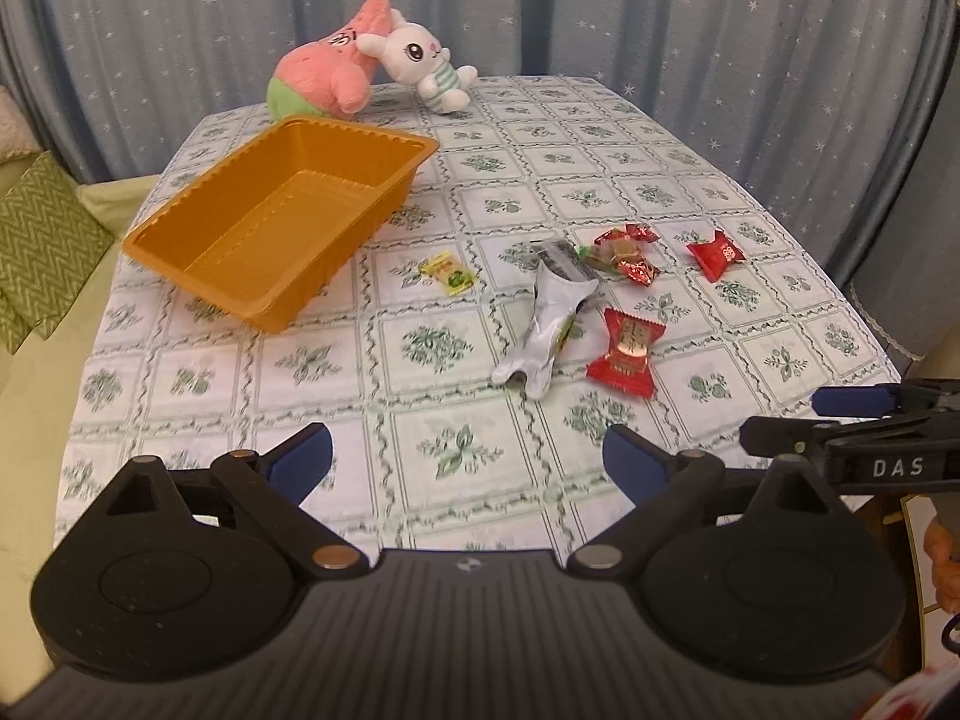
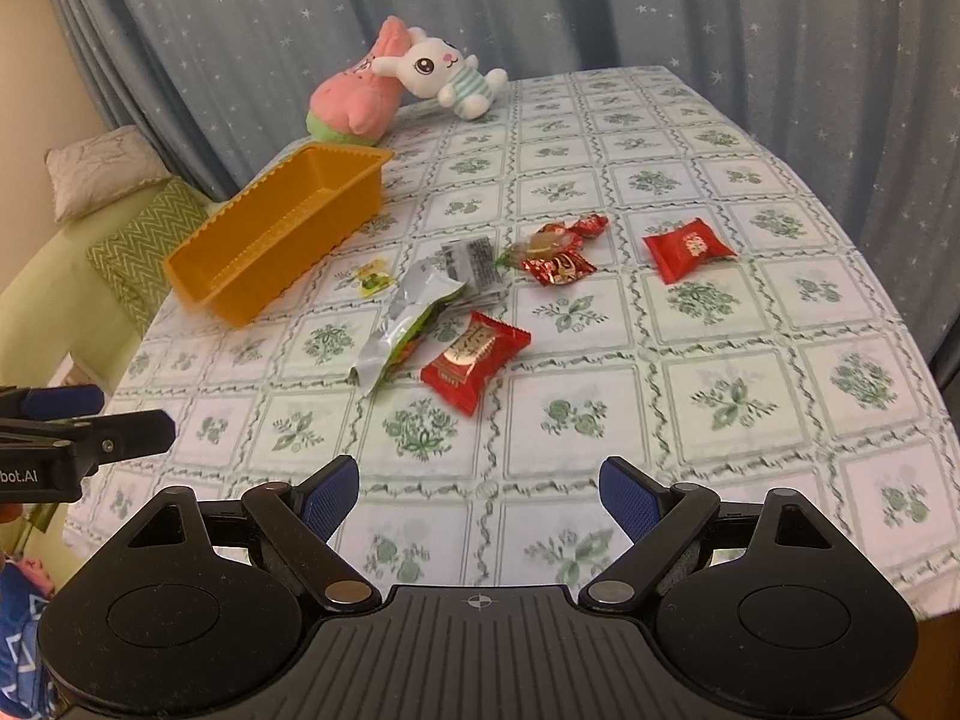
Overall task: Organize snacks
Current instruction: 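Grasp the silver-white pouch with the left tool while the right tool grasps a red candy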
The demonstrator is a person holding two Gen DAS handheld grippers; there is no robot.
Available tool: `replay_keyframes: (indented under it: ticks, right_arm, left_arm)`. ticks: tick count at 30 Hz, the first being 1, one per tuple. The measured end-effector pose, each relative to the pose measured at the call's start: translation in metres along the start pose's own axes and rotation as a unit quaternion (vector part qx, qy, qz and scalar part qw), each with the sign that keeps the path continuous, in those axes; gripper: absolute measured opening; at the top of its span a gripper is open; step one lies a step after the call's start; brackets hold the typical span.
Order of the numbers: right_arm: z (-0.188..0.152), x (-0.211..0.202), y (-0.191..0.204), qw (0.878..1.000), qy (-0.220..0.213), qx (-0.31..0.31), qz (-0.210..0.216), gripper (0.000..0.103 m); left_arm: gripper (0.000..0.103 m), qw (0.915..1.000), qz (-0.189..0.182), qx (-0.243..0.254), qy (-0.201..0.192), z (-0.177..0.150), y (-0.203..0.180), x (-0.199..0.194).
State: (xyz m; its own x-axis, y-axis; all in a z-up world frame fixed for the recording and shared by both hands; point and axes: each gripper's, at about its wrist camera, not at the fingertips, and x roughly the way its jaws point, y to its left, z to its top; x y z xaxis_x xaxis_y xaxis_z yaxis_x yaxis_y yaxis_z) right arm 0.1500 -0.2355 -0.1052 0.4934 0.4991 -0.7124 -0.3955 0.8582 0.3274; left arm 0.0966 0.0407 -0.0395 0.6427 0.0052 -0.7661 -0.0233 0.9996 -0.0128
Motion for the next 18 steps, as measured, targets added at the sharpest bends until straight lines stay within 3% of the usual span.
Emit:
replay_keyframes:
  ticks: [18]
  right_arm:
    - [0.04, 0.074, 0.008, 0.999, -0.009, 0.028, -0.018, 0.087]
  left_arm:
    - [0.089, 0.998, -0.039, 0.045, 0.021, 0.044, 0.019, 0.076]
